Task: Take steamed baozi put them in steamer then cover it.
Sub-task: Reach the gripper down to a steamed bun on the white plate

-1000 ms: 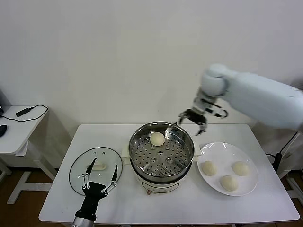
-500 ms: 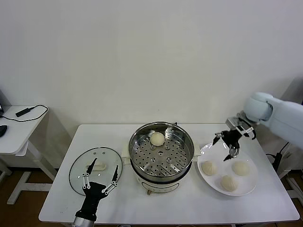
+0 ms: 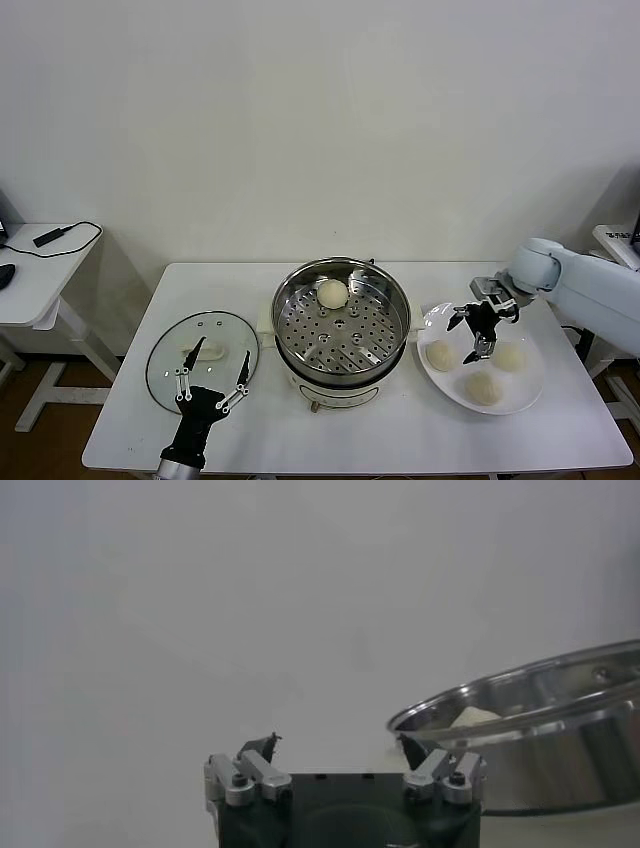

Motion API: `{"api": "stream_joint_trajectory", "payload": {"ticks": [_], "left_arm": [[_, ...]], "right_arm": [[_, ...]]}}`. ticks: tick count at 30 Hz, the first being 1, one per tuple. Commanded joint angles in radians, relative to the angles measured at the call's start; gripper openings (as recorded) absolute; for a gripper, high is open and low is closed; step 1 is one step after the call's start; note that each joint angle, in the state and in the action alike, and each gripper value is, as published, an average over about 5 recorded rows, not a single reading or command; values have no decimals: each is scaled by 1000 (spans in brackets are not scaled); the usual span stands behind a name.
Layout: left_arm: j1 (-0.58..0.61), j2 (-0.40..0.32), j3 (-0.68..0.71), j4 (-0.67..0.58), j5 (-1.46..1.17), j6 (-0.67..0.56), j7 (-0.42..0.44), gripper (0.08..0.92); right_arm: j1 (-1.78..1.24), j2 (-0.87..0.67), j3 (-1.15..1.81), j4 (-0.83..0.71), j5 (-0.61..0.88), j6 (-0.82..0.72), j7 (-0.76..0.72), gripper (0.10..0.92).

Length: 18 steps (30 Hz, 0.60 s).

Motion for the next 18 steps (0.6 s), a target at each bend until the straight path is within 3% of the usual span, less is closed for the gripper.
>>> {"api": "stream_joint_trajectory", "payload": {"ticks": [1,13,18], "left_arm": [[0,0,1,3,-2,-1,0,823],[-1,0,-1,1,-2,-4,-3,823],[-2,0,-1,3,-2,-5,-4,823]], "right_arm": [[-66,34,30,-43,3,-11,31,823],[-91,63,38,-61,-5,-8,58,820],[-93,62,39,-60,-9,-9,62,766]]}}
